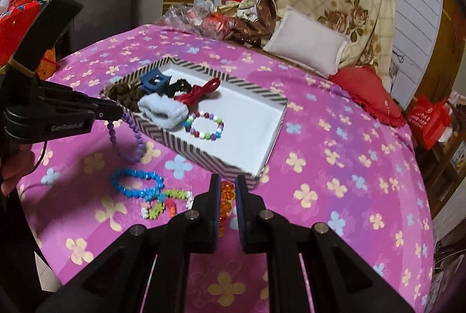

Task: Organize jewelry
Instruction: 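Grasp the purple bead bracelet with the left gripper while the right grasps the orange bead bracelet, then carry both bracelets into the box and open both grippers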

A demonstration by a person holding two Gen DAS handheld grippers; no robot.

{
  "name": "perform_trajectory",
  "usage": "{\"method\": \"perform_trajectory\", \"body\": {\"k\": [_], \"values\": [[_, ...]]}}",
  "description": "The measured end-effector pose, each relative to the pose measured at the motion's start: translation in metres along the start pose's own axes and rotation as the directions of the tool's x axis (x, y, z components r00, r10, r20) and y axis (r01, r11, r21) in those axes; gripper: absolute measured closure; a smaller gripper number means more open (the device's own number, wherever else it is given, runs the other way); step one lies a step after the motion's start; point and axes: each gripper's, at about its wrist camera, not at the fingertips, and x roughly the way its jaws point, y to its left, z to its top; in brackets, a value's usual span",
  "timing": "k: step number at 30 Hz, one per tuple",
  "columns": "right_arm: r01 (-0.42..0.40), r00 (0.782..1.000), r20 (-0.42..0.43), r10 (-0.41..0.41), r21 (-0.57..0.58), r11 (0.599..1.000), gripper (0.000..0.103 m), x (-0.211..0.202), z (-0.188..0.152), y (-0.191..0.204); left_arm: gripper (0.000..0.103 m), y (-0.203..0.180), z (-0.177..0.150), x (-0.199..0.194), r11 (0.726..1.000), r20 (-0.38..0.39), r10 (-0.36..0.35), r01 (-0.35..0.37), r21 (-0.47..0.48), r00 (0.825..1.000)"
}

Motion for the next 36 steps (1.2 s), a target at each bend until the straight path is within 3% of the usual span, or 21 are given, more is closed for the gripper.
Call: {"method": "perform_trajectory", "body": {"k": [19, 30, 36], "values": [[-0.032, 0.997, 0.066, 0.029, 0.048, 0.998, 0.093, 0.006, 0.05, -0.02, 0.095, -0.01, 0.048, -0.015, 0.998, 0.056, 0.028, -0.031, 0.053, 0.998], [-0.134, 0.99, 0.05, 0.129, 0.12, 0.984, 0.094, 0.052, 0.067, -0.028, 0.095, -0.026, 0.101, 0.032, 1.0, 0.005, -0.004, 0.003, 0.016, 1.0], [-0.168, 0.985, -0.008, 0.172, 0.176, 0.97, 0.094, 0.098, 0.062, -0.042, 0.091, -0.036, 0.125, 0.071, 0.997, -0.036, -0.082, 0.081, -0.013, 0.996]]}}
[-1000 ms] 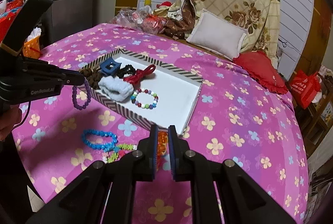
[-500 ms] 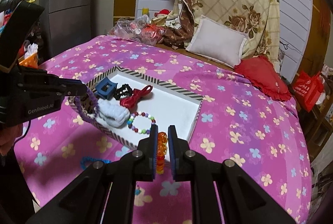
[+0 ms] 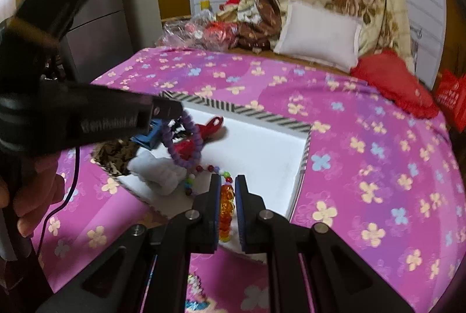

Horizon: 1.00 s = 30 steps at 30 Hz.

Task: Organize jewelry
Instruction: 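Carry both bracelets into the box and open both grippers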

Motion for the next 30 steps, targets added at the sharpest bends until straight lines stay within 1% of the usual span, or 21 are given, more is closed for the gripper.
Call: {"method": "perform_trajectory", "body": {"k": [1, 2, 5, 9, 11, 13, 17, 18, 19, 20, 21, 22, 24, 26, 30], "values": [[0.009, 1.0, -0.016, -0.009, 0.007, 1.0, 0.094, 0.008, -0.001, -0.006, 0.084, 0.0, 0.002, 0.008, 1.0, -0.008, 0.0, 0.0, -0.002, 1.0], [0.019, 0.999, -0.028, -0.019, 0.011, 1.0, 0.094, 0.015, -0.001, -0.01, 0.082, 0.002, 0.004, 0.022, 1.0, -0.023, 0.012, -0.012, -0.012, 1.0], [0.063, 0.996, -0.072, -0.062, 0.011, 0.998, 0.093, 0.038, -0.003, -0.024, 0.081, 0.008, 0.004, 0.054, 0.998, -0.077, 0.049, -0.051, -0.029, 0.996], [0.095, 0.991, -0.089, -0.096, -0.014, 0.995, 0.093, 0.054, -0.004, -0.033, 0.081, 0.017, -0.001, 0.084, 0.992, -0.126, 0.118, -0.122, -0.027, 0.985], [0.107, 0.989, -0.095, -0.109, -0.027, 0.994, 0.093, 0.06, -0.004, -0.034, 0.081, 0.021, -0.002, 0.094, 0.989, -0.151, 0.134, -0.141, -0.036, 0.979], [0.116, 0.988, -0.101, -0.118, -0.032, 0.993, 0.093, 0.068, -0.003, -0.034, 0.081, 0.023, -0.002, 0.099, 0.987, -0.155, 0.147, -0.155, -0.041, 0.977], [0.128, 0.986, -0.106, -0.13, -0.026, 0.991, 0.093, 0.078, -0.003, -0.034, 0.081, 0.018, -0.001, 0.104, 0.982, -0.135, 0.184, -0.189, -0.024, 0.973], [0.124, 0.987, -0.103, -0.126, -0.018, 0.992, 0.093, 0.077, -0.003, -0.033, 0.081, 0.017, 0.0, 0.104, 0.982, -0.13, 0.182, -0.186, -0.022, 0.975], [0.116, 0.988, -0.099, -0.117, -0.009, 0.993, 0.091, 0.075, -0.004, -0.033, 0.081, 0.016, 0.0, 0.103, 0.985, -0.121, 0.17, -0.174, -0.022, 0.978], [0.112, 0.989, -0.095, -0.112, -0.002, 0.994, 0.086, 0.073, -0.004, -0.034, 0.081, 0.017, 0.0, 0.102, 0.986, -0.117, 0.159, -0.163, -0.023, 0.98], [0.11, 0.99, -0.09, -0.109, 0.006, 0.994, 0.083, 0.07, -0.005, -0.034, 0.077, 0.016, 0.0, 0.099, 0.989, -0.113, 0.141, -0.145, -0.026, 0.984], [0.109, 0.991, -0.085, -0.107, 0.011, 0.994, 0.08, 0.066, -0.006, -0.034, 0.07, 0.017, -0.001, 0.097, 0.991, -0.11, 0.125, -0.13, -0.032, 0.986], [0.102, 0.992, -0.072, -0.1, 0.017, 0.995, 0.08, 0.056, -0.008, -0.032, 0.062, 0.022, -0.003, 0.089, 0.994, -0.105, 0.083, -0.09, -0.066, 0.991], [0.097, 0.993, -0.062, -0.096, 0.012, 0.995, 0.078, 0.046, -0.011, -0.029, 0.061, 0.026, -0.006, 0.08, 0.994, -0.103, 0.063, -0.072, -0.086, 0.993], [0.086, 0.995, -0.046, -0.086, -0.005, 0.996, 0.073, 0.022, -0.018, -0.018, 0.06, 0.029, -0.017, 0.055, 0.994, -0.073, 0.084, -0.089, -0.069, 0.994]]}}
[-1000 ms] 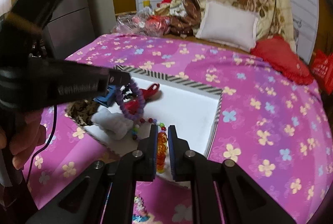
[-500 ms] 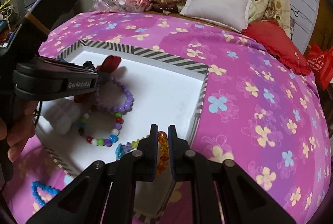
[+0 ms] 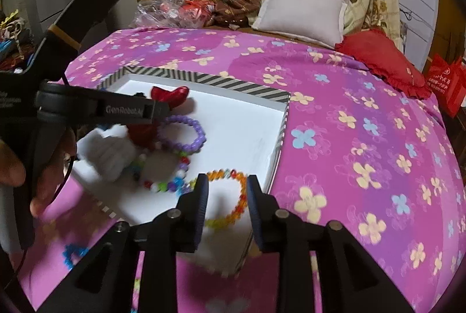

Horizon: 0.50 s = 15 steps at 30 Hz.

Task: Organize jewelry
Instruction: 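Carry both bracelets into the box and open both grippers, then withdraw both grippers toward the last bracelets beside the box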

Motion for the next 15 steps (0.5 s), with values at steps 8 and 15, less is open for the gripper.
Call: {"method": "perform_trajectory", "body": {"k": [8, 15], "values": [[-0.003, 0.999, 0.039, 0.004, -0.018, 1.0, 0.063, -0.044, -0.022, 0.023, 0.06, 0.012, -0.042, -0.048, 0.999, 0.055, 0.016, -0.018, 0.03, 0.998], [-0.021, 0.999, 0.044, 0.021, -0.001, 1.0, 0.062, -0.065, -0.045, 0.042, 0.06, 0.016, -0.084, -0.077, 0.999, 0.092, 0.023, -0.027, 0.042, 0.996]]}}
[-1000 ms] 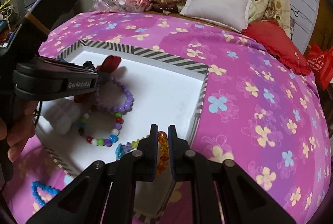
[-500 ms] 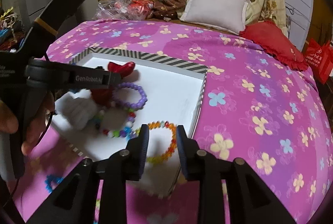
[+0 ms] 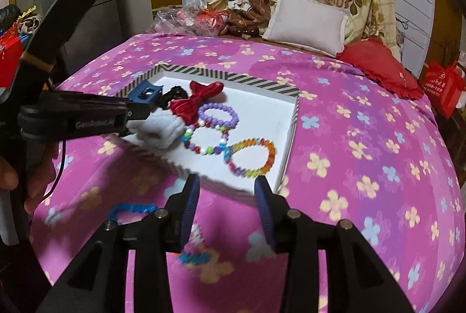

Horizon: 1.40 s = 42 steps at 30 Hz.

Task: Organize jewelry
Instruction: 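Withdraw both grippers toward the last bracelets beside the box, then grasp the blue bead bracelet with the left gripper while the right grasps the green star-bead bracelets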

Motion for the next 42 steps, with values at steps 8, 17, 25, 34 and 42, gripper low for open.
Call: {"method": "perform_trajectory", "body": {"k": [8, 17, 25, 34, 42], "values": [[-0.021, 1.0, -0.011, 0.022, 0.033, 0.999, 0.059, -0.012, -0.019, 0.015, 0.06, 0.006, -0.037, -0.023, 1.0, 0.019, 0.012, -0.012, 0.0, 1.0], [-0.022, 0.999, -0.028, 0.023, 0.034, 0.999, 0.058, -0.02, -0.036, 0.023, 0.06, 0.009, -0.067, -0.037, 0.999, 0.033, 0.031, -0.031, 0.023, 0.999], [-0.008, 0.997, -0.076, 0.01, 0.022, 1.0, 0.056, -0.014, -0.049, 0.017, 0.06, 0.019, -0.083, -0.029, 1.0, -0.028, -0.013, 0.013, -0.016, 1.0], [-0.03, 0.99, -0.136, 0.032, 0.012, 0.999, 0.056, 0.011, -0.059, 0.017, 0.06, 0.023, -0.087, -0.011, 0.997, -0.089, -0.046, 0.041, -0.06, 0.995], [-0.042, 0.987, -0.16, 0.031, -0.068, 0.997, 0.065, 0.033, -0.061, 0.03, 0.057, 0.011, -0.089, -0.002, 0.996, -0.107, -0.086, 0.083, -0.024, 0.991]]}}
